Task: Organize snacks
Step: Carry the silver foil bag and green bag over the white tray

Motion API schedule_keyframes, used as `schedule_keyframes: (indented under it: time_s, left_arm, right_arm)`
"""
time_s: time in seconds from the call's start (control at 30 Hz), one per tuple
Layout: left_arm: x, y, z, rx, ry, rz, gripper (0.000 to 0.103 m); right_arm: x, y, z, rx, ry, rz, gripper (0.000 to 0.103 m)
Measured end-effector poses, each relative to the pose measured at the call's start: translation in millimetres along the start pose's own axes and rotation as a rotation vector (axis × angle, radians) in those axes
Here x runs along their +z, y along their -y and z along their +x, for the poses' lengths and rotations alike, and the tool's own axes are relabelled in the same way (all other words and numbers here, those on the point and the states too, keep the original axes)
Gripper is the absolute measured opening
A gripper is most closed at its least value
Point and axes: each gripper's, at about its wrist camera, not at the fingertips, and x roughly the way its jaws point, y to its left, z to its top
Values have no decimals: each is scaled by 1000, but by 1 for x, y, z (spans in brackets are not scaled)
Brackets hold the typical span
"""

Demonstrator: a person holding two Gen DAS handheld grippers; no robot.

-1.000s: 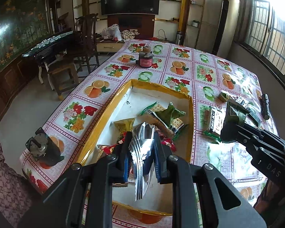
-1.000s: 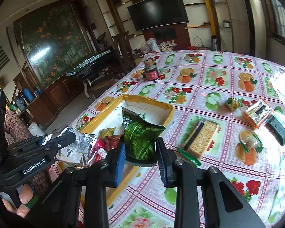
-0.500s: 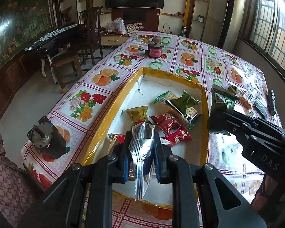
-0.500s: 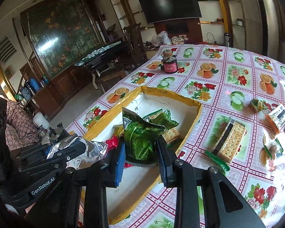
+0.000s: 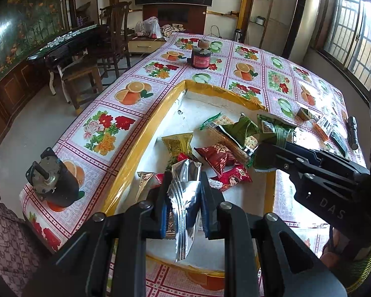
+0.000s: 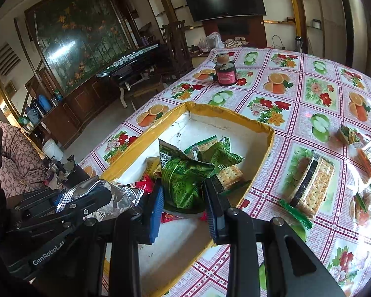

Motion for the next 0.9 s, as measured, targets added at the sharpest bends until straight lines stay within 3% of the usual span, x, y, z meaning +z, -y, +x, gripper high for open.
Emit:
schedule_keyframes:
  time_s: [0.73, 0.83, 0.87, 0.9]
  left_arm:
    - [6, -5, 22, -55, -41, -30, 25]
    - [7, -9, 28, -46, -65, -44, 43]
    - [7, -9, 28, -42, -70, -44, 53]
    - [7, -10, 27, -40, -67, -45, 57]
  right_arm:
    - [-1, 12, 51, 20, -96, 19, 33]
    - [-1, 15, 54, 27, -105, 33, 33]
    - [-1, 17, 53, 30, -104, 42, 37]
    - [-1, 18, 51, 33, -101, 52, 40]
